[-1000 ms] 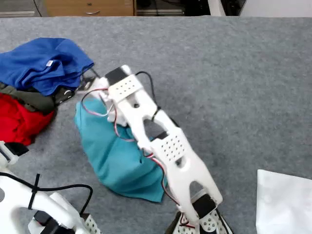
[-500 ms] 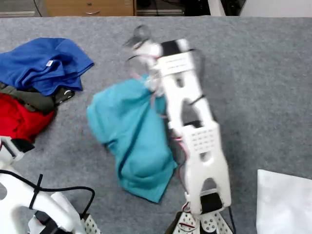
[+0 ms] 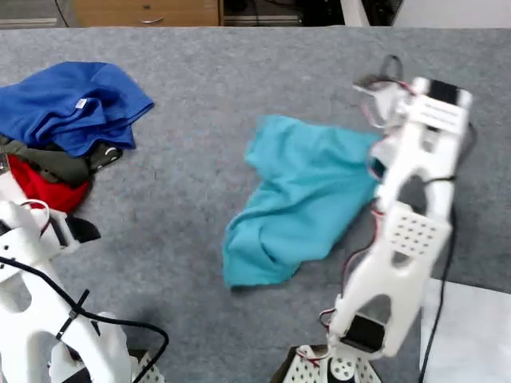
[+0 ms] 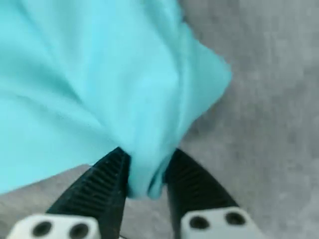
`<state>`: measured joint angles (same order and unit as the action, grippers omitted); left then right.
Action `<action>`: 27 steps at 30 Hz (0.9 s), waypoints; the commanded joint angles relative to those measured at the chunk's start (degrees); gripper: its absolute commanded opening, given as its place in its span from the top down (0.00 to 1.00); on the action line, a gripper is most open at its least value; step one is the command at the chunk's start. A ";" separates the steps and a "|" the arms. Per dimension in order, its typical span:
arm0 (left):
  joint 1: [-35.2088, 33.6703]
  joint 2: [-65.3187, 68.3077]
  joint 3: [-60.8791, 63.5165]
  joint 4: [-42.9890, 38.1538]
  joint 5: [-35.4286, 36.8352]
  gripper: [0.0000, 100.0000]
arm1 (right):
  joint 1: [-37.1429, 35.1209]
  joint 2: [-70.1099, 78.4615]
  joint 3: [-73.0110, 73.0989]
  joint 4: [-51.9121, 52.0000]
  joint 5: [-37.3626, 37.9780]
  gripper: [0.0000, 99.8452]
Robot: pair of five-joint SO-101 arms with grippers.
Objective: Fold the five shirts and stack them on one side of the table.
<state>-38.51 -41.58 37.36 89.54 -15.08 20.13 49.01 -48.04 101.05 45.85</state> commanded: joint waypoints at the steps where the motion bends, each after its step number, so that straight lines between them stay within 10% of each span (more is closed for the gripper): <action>1: 1.85 -1.19 -0.35 -0.97 1.85 0.67 | 6.90 -6.11 0.22 1.23 2.73 0.72; 6: 3.34 -1.19 -0.26 -0.88 1.85 0.67 | 5.23 -14.37 1.10 1.32 2.29 0.56; 18: 2.99 -1.19 -0.26 -0.53 1.85 0.67 | -28.62 -17.80 5.67 -10.73 -12.31 0.56; 27: 3.08 -1.19 -0.18 1.93 1.85 0.67 | -32.04 5.67 -17.01 -15.65 -15.38 0.70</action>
<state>-35.52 -41.67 37.36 90.24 -13.93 -11.25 49.27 -54.46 86.37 31.16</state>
